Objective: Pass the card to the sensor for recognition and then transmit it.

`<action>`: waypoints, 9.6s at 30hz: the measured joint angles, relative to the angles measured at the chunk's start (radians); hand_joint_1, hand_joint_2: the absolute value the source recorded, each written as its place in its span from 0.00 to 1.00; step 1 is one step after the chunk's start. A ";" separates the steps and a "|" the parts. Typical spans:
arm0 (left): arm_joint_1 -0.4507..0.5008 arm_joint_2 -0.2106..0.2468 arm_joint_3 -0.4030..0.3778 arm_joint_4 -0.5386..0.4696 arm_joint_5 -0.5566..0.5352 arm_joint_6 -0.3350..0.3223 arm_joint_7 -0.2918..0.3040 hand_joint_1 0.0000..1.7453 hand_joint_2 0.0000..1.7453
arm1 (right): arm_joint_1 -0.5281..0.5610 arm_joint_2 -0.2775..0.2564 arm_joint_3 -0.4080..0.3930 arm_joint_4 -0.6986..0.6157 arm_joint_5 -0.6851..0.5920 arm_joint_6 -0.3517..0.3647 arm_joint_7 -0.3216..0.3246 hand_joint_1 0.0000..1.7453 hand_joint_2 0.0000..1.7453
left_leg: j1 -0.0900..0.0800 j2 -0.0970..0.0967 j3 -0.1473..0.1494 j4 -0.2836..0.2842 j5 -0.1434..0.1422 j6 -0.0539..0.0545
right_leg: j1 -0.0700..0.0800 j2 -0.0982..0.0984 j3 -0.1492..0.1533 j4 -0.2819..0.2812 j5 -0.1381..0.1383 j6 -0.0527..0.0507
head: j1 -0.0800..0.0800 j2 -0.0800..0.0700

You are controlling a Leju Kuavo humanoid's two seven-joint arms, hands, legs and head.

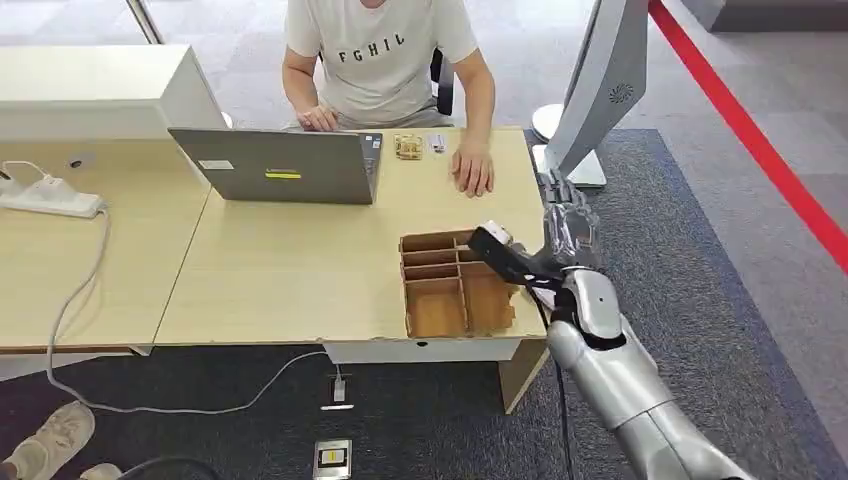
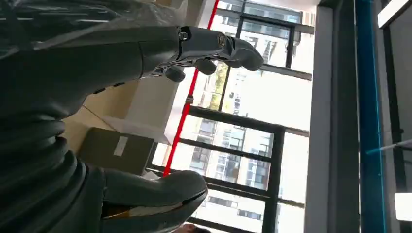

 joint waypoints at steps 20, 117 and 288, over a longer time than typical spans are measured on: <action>-0.010 0.080 0.000 -0.001 0.089 0.000 0.000 0.00 1.00 | 0.090 -0.079 -0.047 -0.142 0.024 0.093 0.006 0.00 1.00 | 0.000 0.000 0.000 0.000 0.000 0.000 | 0.000 0.000 0.000 0.000 0.000 0.000 | 0.000 0.000; -0.025 0.146 -0.014 0.027 0.121 0.000 0.003 0.00 1.00 | 0.043 0.125 0.025 0.140 0.134 0.012 0.009 0.00 1.00 | 0.000 0.000 -0.001 -0.001 0.000 0.000 | 0.000 0.000 -0.001 0.001 -0.001 -0.001 | 0.000 0.000; -0.109 0.213 -0.095 0.108 0.188 0.000 0.009 0.00 1.00 | -0.014 0.209 0.035 0.277 0.135 -0.005 -0.008 1.00 1.00 | 0.001 0.000 -0.002 -0.001 -0.001 -0.001 | 0.001 0.000 -0.001 0.001 -0.002 -0.001 | 0.000 0.000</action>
